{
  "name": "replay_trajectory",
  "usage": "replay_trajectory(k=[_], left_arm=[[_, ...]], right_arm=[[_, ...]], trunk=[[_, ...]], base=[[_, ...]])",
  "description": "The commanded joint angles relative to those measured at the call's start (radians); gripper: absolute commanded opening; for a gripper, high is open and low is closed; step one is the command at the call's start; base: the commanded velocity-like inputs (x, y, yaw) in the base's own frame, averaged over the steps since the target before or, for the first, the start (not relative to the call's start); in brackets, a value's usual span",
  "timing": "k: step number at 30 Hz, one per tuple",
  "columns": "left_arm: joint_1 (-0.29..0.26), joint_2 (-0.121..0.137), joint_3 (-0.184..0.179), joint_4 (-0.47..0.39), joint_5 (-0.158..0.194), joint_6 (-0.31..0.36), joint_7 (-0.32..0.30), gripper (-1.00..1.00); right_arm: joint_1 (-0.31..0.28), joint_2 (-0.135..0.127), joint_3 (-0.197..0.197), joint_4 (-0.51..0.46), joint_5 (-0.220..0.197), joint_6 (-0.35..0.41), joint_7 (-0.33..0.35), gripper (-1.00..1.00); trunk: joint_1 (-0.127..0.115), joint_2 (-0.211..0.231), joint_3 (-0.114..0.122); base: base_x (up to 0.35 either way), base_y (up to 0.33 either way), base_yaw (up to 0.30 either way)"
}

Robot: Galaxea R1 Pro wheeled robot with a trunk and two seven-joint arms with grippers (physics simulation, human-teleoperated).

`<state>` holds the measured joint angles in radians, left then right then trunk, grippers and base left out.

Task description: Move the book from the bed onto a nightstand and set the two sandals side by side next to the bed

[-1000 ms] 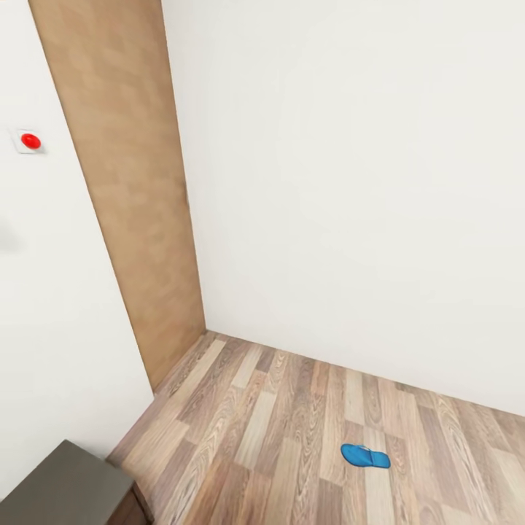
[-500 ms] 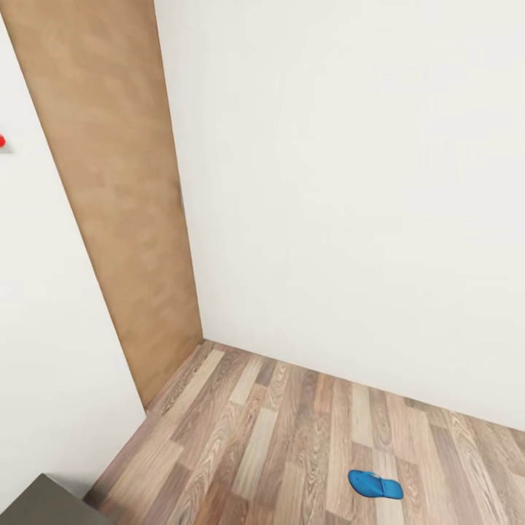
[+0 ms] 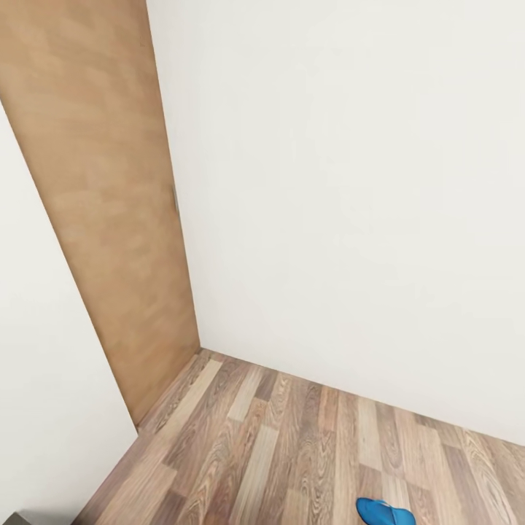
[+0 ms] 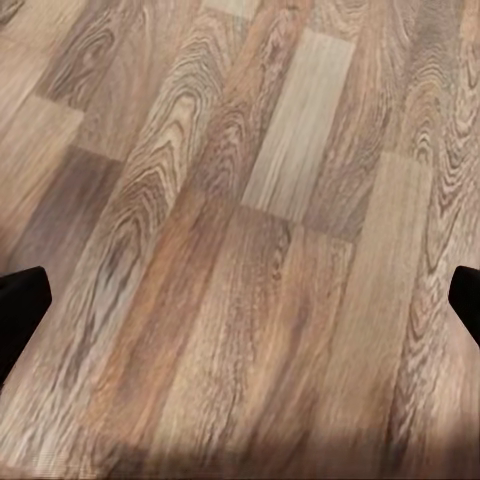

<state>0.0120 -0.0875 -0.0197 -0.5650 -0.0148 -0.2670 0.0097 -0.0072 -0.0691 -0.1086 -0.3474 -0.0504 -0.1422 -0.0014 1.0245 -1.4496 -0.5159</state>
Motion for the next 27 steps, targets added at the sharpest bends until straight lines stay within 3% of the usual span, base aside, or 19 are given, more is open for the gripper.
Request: replay_trajectory(k=[1,14,22,27], left_arm=[[0.000,0.000,-0.001,-0.001,-0.002,-0.001,0.001,1.00],[0.000,0.000,-0.001,-0.001,-0.002,-0.001,0.001,1.00],[0.000,0.000,-0.001,-0.001,-0.002,-0.001,0.001,1.00],[0.000,0.000,-0.001,-0.001,-0.002,-0.001,0.001,1.00]], right_arm=[[0.000,0.000,0.000,0.001,-0.005,-0.004,0.000,1.00],[0.000,0.000,0.000,0.001,-0.005,-0.004,0.000,1.00],[0.000,0.000,0.000,0.001,-0.005,-0.004,0.000,1.00],[0.000,-0.001,0.000,0.001,-0.005,-0.004,0.000,1.00]], trunk=[[0.000,0.000,-0.001],[0.000,0.000,-0.001],[0.000,0.000,-0.001],[0.000,0.000,-0.001]], base=[[0.267,0.000,0.000],[0.254,0.000,0.004],[0.045,0.000,0.199],[0.237,0.000,0.025]])
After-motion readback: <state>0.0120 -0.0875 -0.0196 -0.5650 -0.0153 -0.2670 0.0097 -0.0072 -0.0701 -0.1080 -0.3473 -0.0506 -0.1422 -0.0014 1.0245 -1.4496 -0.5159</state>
